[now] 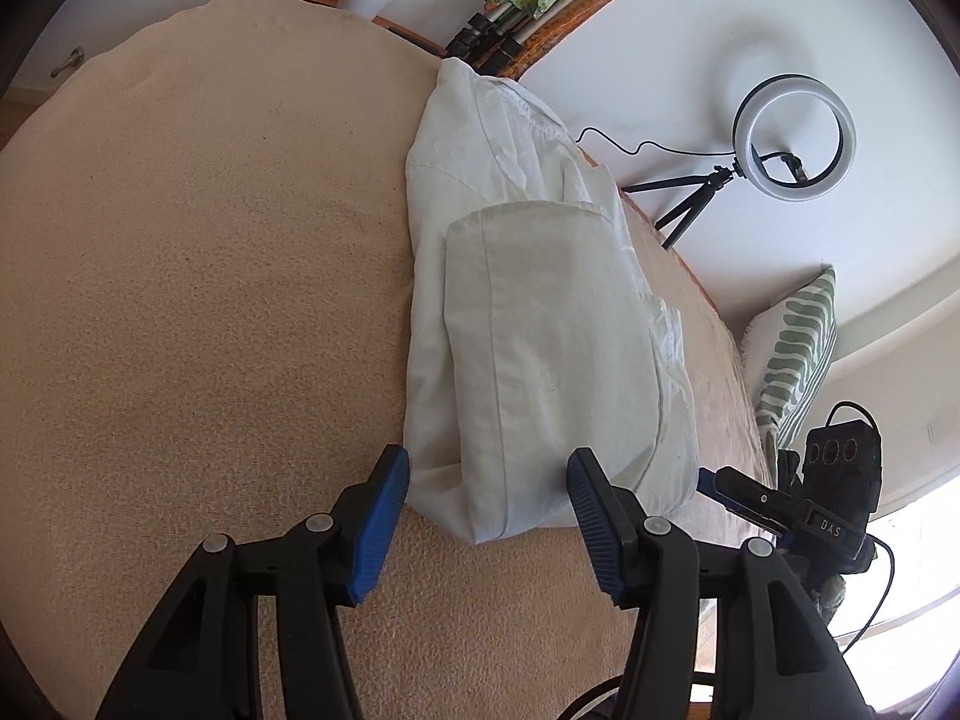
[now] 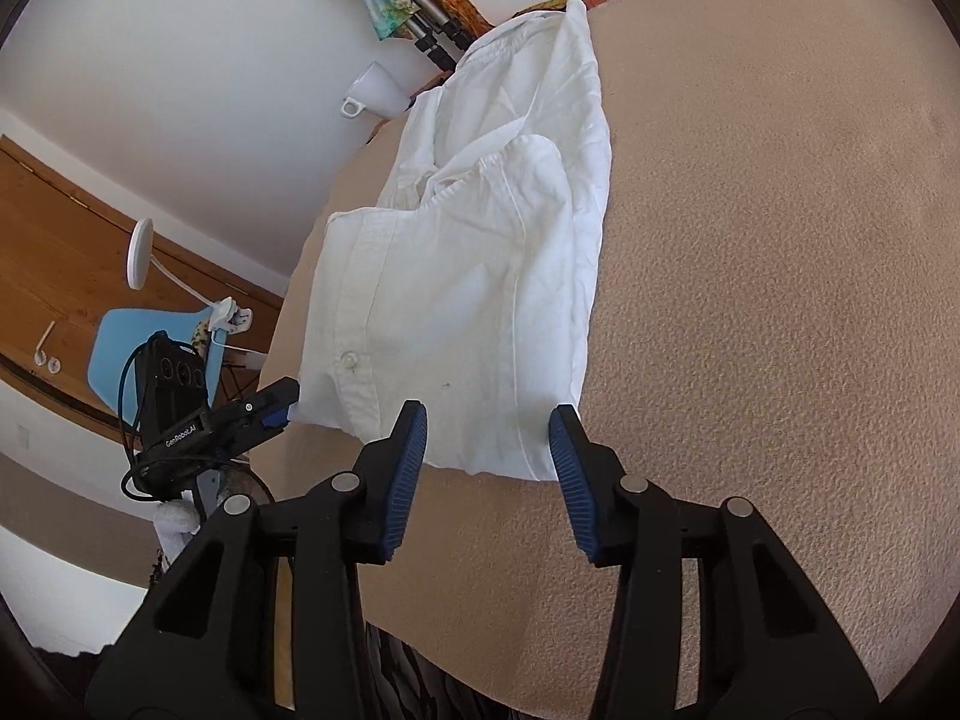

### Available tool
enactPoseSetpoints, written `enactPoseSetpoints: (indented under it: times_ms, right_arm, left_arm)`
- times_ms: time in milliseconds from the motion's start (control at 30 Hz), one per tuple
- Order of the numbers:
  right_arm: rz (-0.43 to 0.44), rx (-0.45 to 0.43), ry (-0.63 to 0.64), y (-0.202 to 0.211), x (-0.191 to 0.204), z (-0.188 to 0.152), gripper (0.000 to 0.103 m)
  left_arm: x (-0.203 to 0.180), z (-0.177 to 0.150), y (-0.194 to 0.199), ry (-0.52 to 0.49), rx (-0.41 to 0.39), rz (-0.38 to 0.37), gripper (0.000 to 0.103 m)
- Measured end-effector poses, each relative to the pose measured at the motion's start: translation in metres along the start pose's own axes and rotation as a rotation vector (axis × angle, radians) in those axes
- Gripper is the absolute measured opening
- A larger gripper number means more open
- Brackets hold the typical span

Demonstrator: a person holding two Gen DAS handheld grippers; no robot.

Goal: Fold small clothes

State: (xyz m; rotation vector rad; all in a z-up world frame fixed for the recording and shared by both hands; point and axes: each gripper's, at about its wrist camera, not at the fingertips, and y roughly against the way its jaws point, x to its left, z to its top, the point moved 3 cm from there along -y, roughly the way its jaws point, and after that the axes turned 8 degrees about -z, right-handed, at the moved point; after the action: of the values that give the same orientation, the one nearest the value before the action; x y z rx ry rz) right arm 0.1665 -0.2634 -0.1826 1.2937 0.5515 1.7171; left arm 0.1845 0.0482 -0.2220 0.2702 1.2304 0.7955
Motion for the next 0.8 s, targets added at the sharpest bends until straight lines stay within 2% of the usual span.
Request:
enactPoseSetpoints:
  times_ms: [100,133,167,233,333,367,400,433,467,533,633,700,800]
  right_arm:
    - [-0.032,0.013,0.0,-0.008,-0.001,0.002,0.046]
    - [-0.024,0.016,-0.005,-0.01,-0.002,0.002,0.042]
    - [-0.028,0.018,-0.002,-0.011,-0.001,0.001,0.039]
    - [-0.058,0.018,0.017,-0.011,0.0,0.0,0.018]
    - [-0.044,0.008,0.01,-0.005,-0.003,0.0,0.009]
    - [-0.03,0.002,0.003,-0.002,-0.004,-0.001,0.009]
    - [-0.02,-0.005,0.0,0.001,-0.004,-0.001,0.008]
    - [-0.018,-0.009,0.003,0.003,-0.004,-0.002,0.007]
    - [-0.03,-0.005,0.008,0.0,-0.004,-0.003,0.007]
    - [-0.059,0.022,0.002,-0.008,-0.008,-0.005,0.006]
    - [-0.049,0.019,-0.01,-0.011,-0.012,-0.006,0.005]
    - [-0.063,0.029,-0.011,-0.014,-0.014,-0.006,0.004]
    - [-0.102,0.03,0.014,-0.011,-0.01,-0.004,0.005]
  left_arm:
    - [0.001,0.0,-0.001,0.03,-0.01,-0.029,0.053]
    - [-0.001,0.001,-0.001,0.029,-0.013,-0.032,0.046]
    - [-0.003,0.002,0.0,0.022,-0.02,-0.03,0.034]
    - [-0.011,0.003,0.003,-0.002,-0.042,-0.041,0.019]
    - [-0.028,0.002,0.015,-0.083,-0.108,-0.042,0.009]
    - [-0.034,0.001,0.018,-0.143,-0.132,-0.022,0.008]
    - [-0.035,0.001,0.015,-0.198,-0.141,0.042,0.008]
    - [-0.026,0.001,0.008,-0.186,-0.117,0.094,0.006]
    - [-0.014,0.002,0.001,-0.134,-0.09,0.086,0.005]
    - [0.005,0.002,-0.004,-0.06,-0.088,0.068,0.004]
    - [0.004,0.002,-0.005,-0.094,-0.091,0.089,0.004]
    - [-0.002,0.003,-0.007,-0.147,-0.087,0.14,0.008]
    - [-0.007,0.004,0.003,-0.186,-0.1,0.173,0.023]
